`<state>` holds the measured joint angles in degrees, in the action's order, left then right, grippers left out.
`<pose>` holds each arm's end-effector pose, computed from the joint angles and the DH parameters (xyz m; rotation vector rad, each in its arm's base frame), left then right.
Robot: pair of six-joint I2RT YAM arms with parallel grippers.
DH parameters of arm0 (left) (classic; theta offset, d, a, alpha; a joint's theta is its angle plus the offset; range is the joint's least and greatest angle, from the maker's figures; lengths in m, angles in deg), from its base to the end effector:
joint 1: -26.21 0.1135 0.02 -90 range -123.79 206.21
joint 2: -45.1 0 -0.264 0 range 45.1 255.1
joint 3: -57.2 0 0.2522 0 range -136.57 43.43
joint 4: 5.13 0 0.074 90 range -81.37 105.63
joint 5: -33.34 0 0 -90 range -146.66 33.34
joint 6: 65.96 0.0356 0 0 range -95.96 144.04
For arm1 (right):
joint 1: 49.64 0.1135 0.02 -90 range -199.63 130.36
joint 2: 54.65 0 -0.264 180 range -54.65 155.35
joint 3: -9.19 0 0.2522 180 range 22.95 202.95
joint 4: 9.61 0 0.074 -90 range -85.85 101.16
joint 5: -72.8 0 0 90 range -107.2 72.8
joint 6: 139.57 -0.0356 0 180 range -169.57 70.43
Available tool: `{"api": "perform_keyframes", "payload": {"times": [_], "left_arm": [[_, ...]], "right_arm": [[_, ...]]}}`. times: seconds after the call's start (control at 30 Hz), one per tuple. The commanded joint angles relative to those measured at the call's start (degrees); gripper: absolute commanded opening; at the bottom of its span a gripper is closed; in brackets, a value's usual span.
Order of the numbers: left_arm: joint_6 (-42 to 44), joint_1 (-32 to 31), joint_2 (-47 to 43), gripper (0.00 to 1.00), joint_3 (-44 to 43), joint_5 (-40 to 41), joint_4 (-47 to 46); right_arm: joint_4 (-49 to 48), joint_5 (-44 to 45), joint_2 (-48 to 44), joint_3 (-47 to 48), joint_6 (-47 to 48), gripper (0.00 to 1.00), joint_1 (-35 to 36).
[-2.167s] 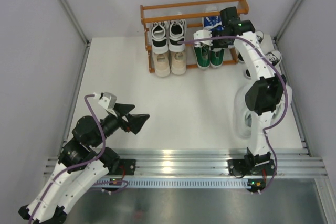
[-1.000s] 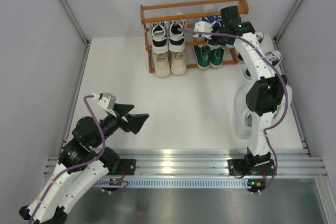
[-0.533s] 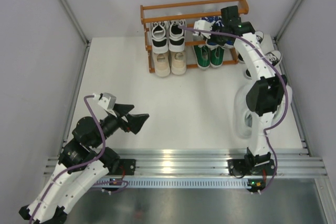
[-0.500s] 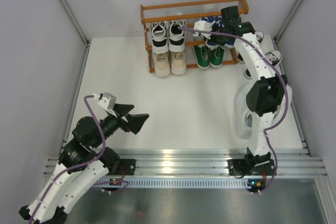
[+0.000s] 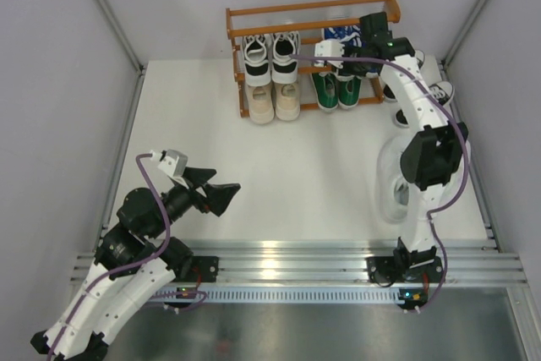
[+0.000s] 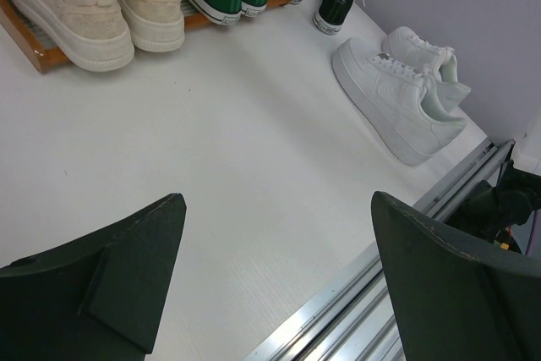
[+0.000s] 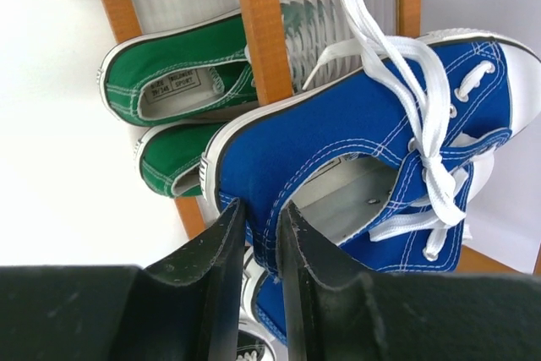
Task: Place and organize the shoes onto the shoe shelf
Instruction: Place the shoe at the shoe shelf.
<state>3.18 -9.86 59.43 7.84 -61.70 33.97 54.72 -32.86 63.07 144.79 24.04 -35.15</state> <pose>0.0628 -0.0496 0.3158 0.2952 1.6823 -0.8236 0.4405 0.1238 0.3462 -1.7245 1.5972 -0.1818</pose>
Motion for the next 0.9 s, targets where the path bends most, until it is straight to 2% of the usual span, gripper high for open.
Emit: {"api": "perform_keyframes", "payload": {"times": [0.0,0.27,0.5,0.73,0.77,0.87], "left_arm": [[0.12,0.22,-1.06,0.96,0.44,0.12,-1.44],[0.12,0.21,-0.97,0.96,0.53,-0.15,-1.52],[0.21,0.13,-1.06,0.97,0.53,-0.15,-1.52],[0.21,0.22,-0.97,0.97,0.52,0.12,-1.52],[0.21,0.13,-0.88,0.97,0.53,0.12,-1.52],[0.3,0.13,-0.88,0.97,0.44,0.03,-1.52]], "right_arm": [[0.24,-1.65,-5.65,-0.64,2.33,0.22,-1.21],[-0.12,-2.0,-6.27,-0.9,1.98,0.26,-2.0],[-2.84,-1.3,-6.27,-1.52,-0.74,0.46,-2.0],[-4.16,-2.26,-6.35,-1.61,-3.38,0.55,-1.91],[-3.99,-2.79,-6.61,-1.61,-4.42,0.61,-1.91],[-3.28,-5.16,-7.84,-1.17,-5.92,0.67,-1.82]]}}
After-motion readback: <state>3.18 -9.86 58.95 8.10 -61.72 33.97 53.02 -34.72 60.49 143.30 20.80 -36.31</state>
